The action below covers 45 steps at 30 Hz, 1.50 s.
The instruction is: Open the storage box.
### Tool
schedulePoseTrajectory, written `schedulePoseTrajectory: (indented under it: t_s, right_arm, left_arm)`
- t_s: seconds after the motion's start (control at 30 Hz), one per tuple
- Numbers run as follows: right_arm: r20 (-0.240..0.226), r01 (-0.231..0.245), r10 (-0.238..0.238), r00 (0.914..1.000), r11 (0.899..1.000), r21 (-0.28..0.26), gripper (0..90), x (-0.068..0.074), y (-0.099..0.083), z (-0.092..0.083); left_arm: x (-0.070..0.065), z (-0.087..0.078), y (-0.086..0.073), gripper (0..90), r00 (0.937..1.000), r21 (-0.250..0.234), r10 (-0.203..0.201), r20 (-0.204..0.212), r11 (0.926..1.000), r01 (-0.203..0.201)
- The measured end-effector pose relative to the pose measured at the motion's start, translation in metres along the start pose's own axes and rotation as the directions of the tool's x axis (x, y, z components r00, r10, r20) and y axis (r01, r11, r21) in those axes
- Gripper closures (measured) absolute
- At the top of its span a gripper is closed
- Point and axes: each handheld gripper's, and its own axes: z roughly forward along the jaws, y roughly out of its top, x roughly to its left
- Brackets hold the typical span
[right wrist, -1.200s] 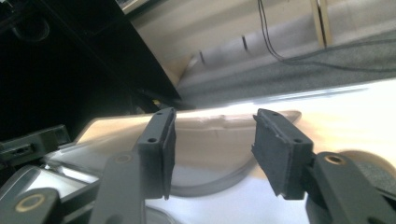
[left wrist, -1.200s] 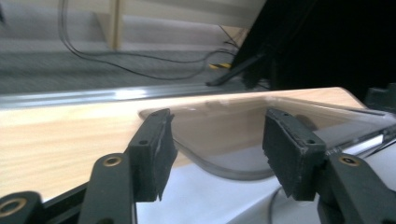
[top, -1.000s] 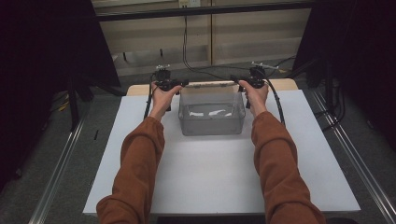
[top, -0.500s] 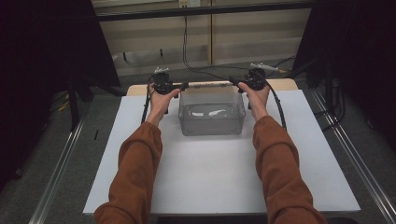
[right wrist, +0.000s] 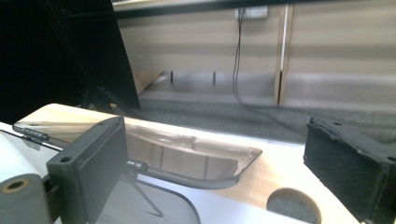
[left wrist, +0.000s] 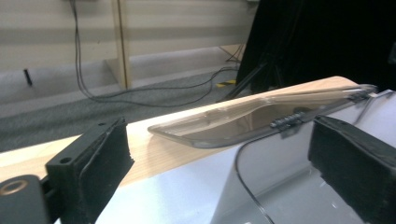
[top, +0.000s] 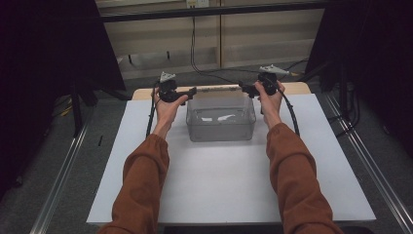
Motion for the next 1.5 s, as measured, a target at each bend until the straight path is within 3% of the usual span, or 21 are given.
schedulePoseTrajectory:
  t_s: [0.27, 0.37, 0.53, 0.6, 0.83, 1.03, 1.1, 1.17, 1.43, 1.5]
  right_arm:
    - [0.010, 0.036, -0.036, 0.9993, 0.998, -0.051, 3.4, 0.006, -0.002, -0.016]
    - [0.022, 0.070, -0.069, 0.9973, 0.996, -0.056, 2.7, 0.007, -0.003, -0.022]
    - [0.027, 0.068, -0.066, 0.9974, 0.994, -0.083, 2.1, 0.009, -0.007, -0.032]
    - [0.027, 0.080, -0.078, 0.9966, 0.993, -0.088, 1.9, 0.010, -0.007, -0.037]
    - [0.047, 0.123, -0.120, 0.9917, 0.988, -0.092, 0.4, 0.014, -0.011, -0.048]
    - [0.042, 0.112, -0.108, 0.9932, 0.989, -0.098, 0.0, 0.017, -0.017, -0.055]
    - [0.039, 0.120, -0.116, 0.9925, 0.988, -0.099, 0.0, 0.018, -0.019, -0.057]
    - [0.047, 0.127, -0.123, 0.9913, 0.986, -0.108, 1.8, 0.020, -0.020, -0.060]
    - [0.042, 0.143, -0.138, 0.9895, 0.982, -0.124, 0.1, 0.022, -0.025, -0.071]
    - [0.038, 0.140, -0.136, 0.9900, 0.982, -0.129, 0.0, 0.023, -0.026, -0.075]
  left_arm:
    - [-0.012, -0.014, -0.002, 3.2, 0.9989, -0.080, 0.040, 0.025, 0.9961, -0.038]
    - [-0.018, -0.018, -0.002, 2.9, 0.9977, -0.090, 0.065, 0.018, 0.9939, -0.063]
    - [-0.023, -0.025, -0.006, 3.0, 0.9959, -0.101, 0.091, -0.002, 0.9908, -0.091]
    - [-0.025, -0.028, -0.008, 3.0, 0.9966, -0.128, 0.083, -0.004, 0.9883, -0.083]
    - [-0.033, -0.037, -0.017, 3.0, 0.9957, -0.153, 0.093, -0.006, 0.9839, -0.093]
    - [-0.034, -0.045, -0.022, 3.2, 0.9969, -0.175, 0.075, -0.025, 0.9815, -0.078]
    - [-0.033, -0.049, -0.024, 3.6, 0.9964, -0.196, 0.075, -0.038, 0.9773, -0.081]
    - [-0.032, -0.053, -0.026, 3.8, 0.9980, -0.201, 0.058, -0.027, 0.9776, -0.062]
    - [-0.034, -0.064, -0.037, 3.9, 0.9950, -0.198, 0.084, -0.054, 0.9757, -0.093]
    - [-0.034, -0.066, -0.042, 3.9, 0.9957, -0.189, 0.076, -0.054, 0.9783, -0.085]
